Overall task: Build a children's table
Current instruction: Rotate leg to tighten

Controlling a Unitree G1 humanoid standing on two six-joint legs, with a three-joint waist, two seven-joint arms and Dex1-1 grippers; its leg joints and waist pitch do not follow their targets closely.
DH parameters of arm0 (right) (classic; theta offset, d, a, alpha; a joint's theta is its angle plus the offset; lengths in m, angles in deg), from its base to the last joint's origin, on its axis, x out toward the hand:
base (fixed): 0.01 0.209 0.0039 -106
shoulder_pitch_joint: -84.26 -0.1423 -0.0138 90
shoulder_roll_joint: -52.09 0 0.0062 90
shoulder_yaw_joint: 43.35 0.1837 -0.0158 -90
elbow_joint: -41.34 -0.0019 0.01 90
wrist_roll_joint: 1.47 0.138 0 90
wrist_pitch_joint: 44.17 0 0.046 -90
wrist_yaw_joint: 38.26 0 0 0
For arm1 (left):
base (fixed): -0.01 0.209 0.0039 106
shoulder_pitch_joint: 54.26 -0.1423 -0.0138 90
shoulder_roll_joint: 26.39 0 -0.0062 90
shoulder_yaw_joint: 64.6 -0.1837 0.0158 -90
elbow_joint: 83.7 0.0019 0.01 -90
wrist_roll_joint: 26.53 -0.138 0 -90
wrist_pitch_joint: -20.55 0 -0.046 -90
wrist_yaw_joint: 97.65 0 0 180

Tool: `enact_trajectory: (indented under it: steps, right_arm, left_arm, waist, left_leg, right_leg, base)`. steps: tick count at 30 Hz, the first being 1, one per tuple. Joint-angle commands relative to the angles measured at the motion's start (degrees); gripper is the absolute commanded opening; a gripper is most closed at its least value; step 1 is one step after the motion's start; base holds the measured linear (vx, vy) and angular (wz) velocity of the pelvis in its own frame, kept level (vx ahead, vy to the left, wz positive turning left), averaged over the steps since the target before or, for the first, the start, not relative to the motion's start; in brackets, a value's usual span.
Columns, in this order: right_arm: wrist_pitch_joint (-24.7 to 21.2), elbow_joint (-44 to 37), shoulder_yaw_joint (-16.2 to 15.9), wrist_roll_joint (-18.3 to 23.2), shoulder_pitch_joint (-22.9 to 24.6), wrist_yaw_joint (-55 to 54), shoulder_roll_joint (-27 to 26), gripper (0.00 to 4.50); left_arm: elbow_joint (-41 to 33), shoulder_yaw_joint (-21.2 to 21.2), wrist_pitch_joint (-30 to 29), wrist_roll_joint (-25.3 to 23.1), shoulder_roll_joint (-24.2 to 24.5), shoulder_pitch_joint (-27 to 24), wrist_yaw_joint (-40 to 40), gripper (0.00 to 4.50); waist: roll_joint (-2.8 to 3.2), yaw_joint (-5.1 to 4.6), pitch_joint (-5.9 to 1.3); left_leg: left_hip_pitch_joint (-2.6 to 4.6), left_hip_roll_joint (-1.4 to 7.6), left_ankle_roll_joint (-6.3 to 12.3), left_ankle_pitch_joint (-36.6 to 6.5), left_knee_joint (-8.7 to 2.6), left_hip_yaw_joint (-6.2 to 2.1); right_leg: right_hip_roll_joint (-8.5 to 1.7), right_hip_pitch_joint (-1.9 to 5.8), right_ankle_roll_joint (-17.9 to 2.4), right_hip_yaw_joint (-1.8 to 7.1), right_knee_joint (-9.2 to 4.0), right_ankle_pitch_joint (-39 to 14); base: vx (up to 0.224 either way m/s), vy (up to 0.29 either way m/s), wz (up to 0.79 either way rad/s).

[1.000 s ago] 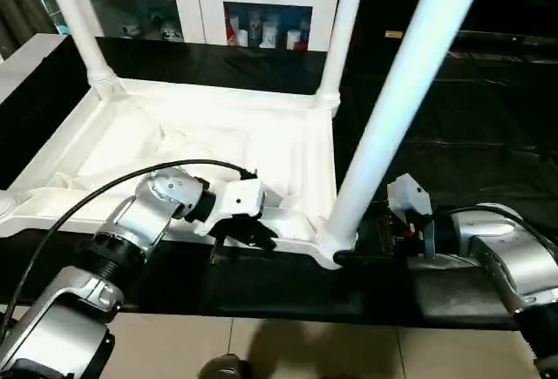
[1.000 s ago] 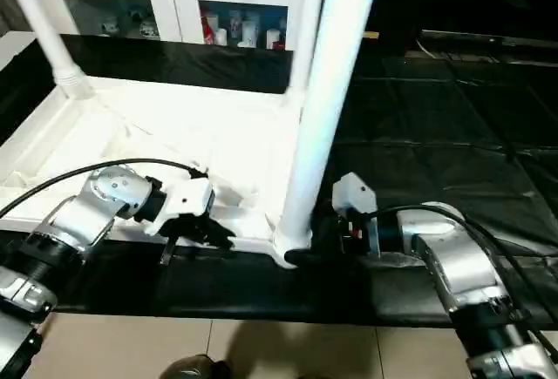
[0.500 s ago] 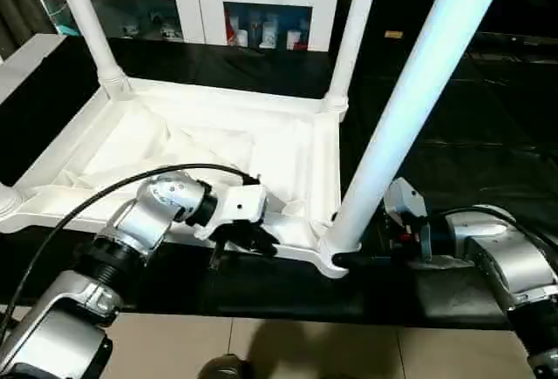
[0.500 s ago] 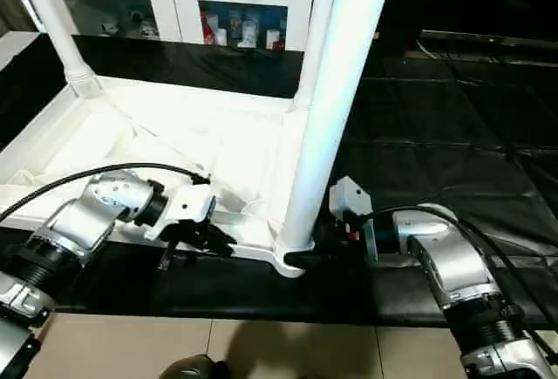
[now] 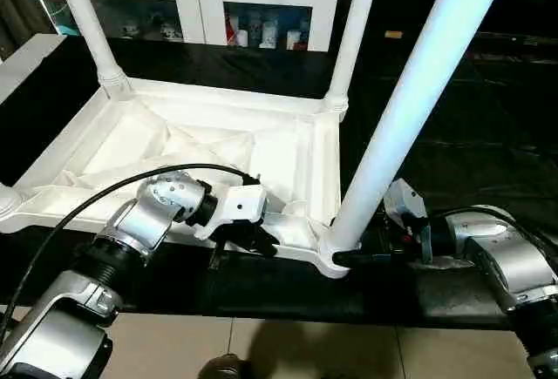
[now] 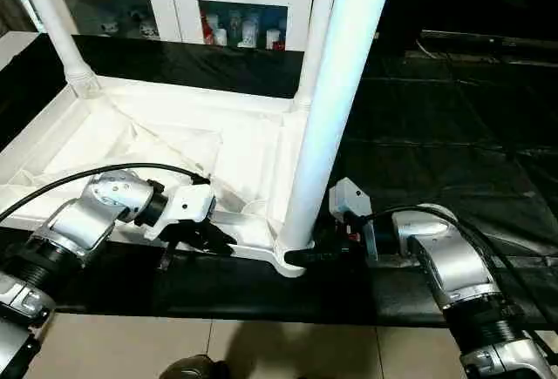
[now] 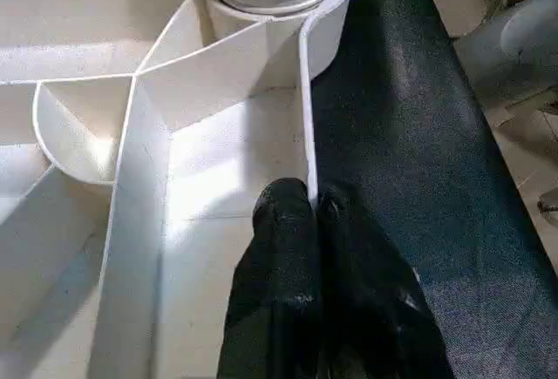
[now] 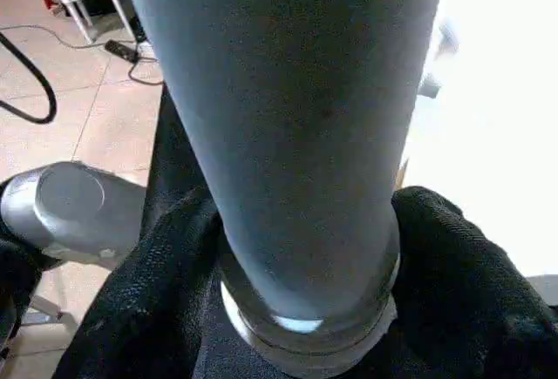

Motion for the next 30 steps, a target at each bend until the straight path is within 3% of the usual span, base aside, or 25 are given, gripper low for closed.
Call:
enact_trajectory:
  steps: [1,7,8,9,11,13,17,18,19,21,23,24,27,30]
  right_arm:
    - [0.4,-0.39,-0.12,0.45,0.3,0.91,-0.17,2.7]
    - [-1.63,-0.26,0.27,-1.19,0.99,-5.0,-1.85,2.7]
    - [-2.2,0.93,0.52,-2.56,0.62,-8.71,-3.09,2.7]
    - [-2.48,1.65,0.67,-3.27,0.37,-10.71,-3.78,2.7]
    - [-3.57,4.78,1.18,-6.03,-0.87,-18.52,-6.55,2.7]
    - [-4.36,7.63,1.87,-7.56,-2.23,-25.15,-9.65,2.69]
    - [-7.32,16.96,4.3,-8.85,-8.05,-41.17,-18.86,2.69]
    - [-8.11,18.78,5.16,-8.48,-9.26,-43.74,-20.31,2.69]
    - [-8.75,20.01,5.96,-8.36,-10.16,-45.53,-21.44,2.69]
    - [-7.69,23.44,6.56,-9.11,-12.6,-49.31,-23.6,2.69]
    - [-6.95,25.1,6.82,-9.7,-13.72,-50.91,-24.52,2.69]
    - [-5.94,27.34,7.47,-10.38,-15.29,-53.04,-25.7,2.69]
    - [-5.19,29.21,8.13,-10.59,-16.57,-54.15,-26.49,2.69]
    - [-4.72,31.33,9.36,-10.6,-17.85,-55.56,-27.19,2.69]
  left_arm:
    - [-0.52,-1.54,0.54,-0.98,-0.33,0.46,1.2,0.0]
    - [1.92,0.27,-3.97,-1.66,-2.48,1.76,-4.71,0.0]
    - [3.47,1.24,-5.38,-1.84,-3.72,2.74,-7.69,0.0]
    - [4.25,1.82,-6.16,-1.8,-4.45,3.24,-9.25,0.0]
    - [6.96,3.96,-9.49,-1.68,-7.13,5.37,-15.36,0.0]
    - [9.27,6.02,-12.85,-1.6,-9.77,7.57,-21.74,0.0]
    - [11.3,10.92,-21.81,0.11,-16.28,12.01,-34.32,0.0]
    - [10.96,11.37,-22.76,0.31,-17.05,12.36,-35.35,0.0]
    - [10.9,11.8,-23.34,0.39,-17.7,12.68,-35.93,0.0]
    - [10.81,12.75,-24.4,0.74,-19.22,13.41,-37.59,0.0]
    - [10.94,13.09,-24.77,0.69,-19.84,13.78,-38.28,0.0]
    - [10.75,13.02,-24.85,0.18,-20.27,13.94,-38.98,0.0]
    - [10.17,12.62,-24.99,-0.48,-20.31,13.71,-39.21,0.0]
    - [9.51,12.27,-25.63,-1.1,-20.08,13.21,-39.83,0.0]
  waist:
    - [0.27,-0.23,-4.81]
    - [0.28,-0.28,-4.54]
    - [0.28,-0.46,-4.2]
    - [0.25,-0.64,-3.79]
    - [0.04,-0.91,-3.56]
    - [0.18,-2.04,-3.37]
    - [0.06,-3.52,-3.84]
    - [0.23,-4.06,-3.95]
    - [0.19,-4.15,-4.08]
    - [-0.18,-4.21,-4.28]
    - [-0.06,-4.26,-4.45]
    - [-0.3,-4.18,-4.58]
    - [-0.06,-3.89,-4.87]
    - [0.06,-3.92,-4.73]
  left_leg:
    - [2.07,8.65,1.28,-8.31,-4.57,-3.85]
    - [2.03,8.56,0.69,-9.87,-4.67,-3.91]
    - [2.07,8.52,-0.18,-11.86,-4.83,-4.0]
    - [2.54,8.41,-1.61,-15.07,-4.89,-4.09]
    - [2.81,8.24,-3.75,-18.67,-4.74,-4.69]
    - [3.01,8.31,-6.0,-21.96,-5.15,-5.39]
    - [2.34,8.23,-7.29,-22.23,-5.81,-5.67]
    - [2.37,7.97,-7.01,-21.08,-5.54,-5.45]
    - [2.13,7.89,-6.43,-19.77,-5.4,-5.41]
    - [1.65,7.7,-2.84,-12.98,-4.92,-4.54]
    - [1.64,7.57,-0.8,-10.41,-4.59,-4.28]
    - [1.66,7.66,0.2,-9.04,-4.44,-4.12]
    - [1.43,7.68,2.55,-4.98,-4.11,-3.9]
    - [1.47,7.91,3.52,-5.03,-4.28,-3.92]
  right_leg:
    - [-8.15,2.17,-16.24,4.01,-3.17,-1.01]
    - [-8.22,2.13,-16.13,4.1,-3.55,-3.71]
    - [-8.26,1.98,-15.77,4.24,-3.95,-7.32]
    - [-8.4,1.65,-14.99,4.46,-4.75,-13.13]
    - [-9.04,1.74,-13.48,4.58,-5.5,-21.33]
    - [-8.64,1.36,-11.54,4.25,-5.77,-25.65]
    - [-8.49,1.78,-12.4,4.08,-4.95,-18.66]
    - [-8.73,1.59,-13.29,4.32,-4.89,-16.52]
    - [-8.85,1.87,-13.48,4.35,-4.98,-15.27]
    - [-8.63,2.24,-14.5,4.45,-4.86,-7.68]
    - [-8.45,2.29,-15.02,4.28,-4.73,-5.92]
    - [-8.41,2.21,-15.4,4.28,-4.57,-4.74]
    - [-8.26,2.46,-16.05,4.01,-3.95,0.28]
    - [-8.1,2.39,-16.4,3.82,-3.9,0.6]
  base:
    - [0.0,0.0,0.0]
    - [0.0,0.0,0.0]
    - [0.0,0.0,0.0]
    - [0.0,0.0,0.0]
    - [0.0,0.0,0.0]
    - [0.0,0.0,0.0]
    - [0.0,0.0,0.0]
    - [0.0,0.0,0.0]
    - [0.0,0.0,0.0]
    - [0.0,0.0,0.0]
    - [0.0,0.0,0.0]
    - [0.0,0.0,0.0]
    - [0.0,0.0,0.0]
    - [0.0,0.0,0.0]
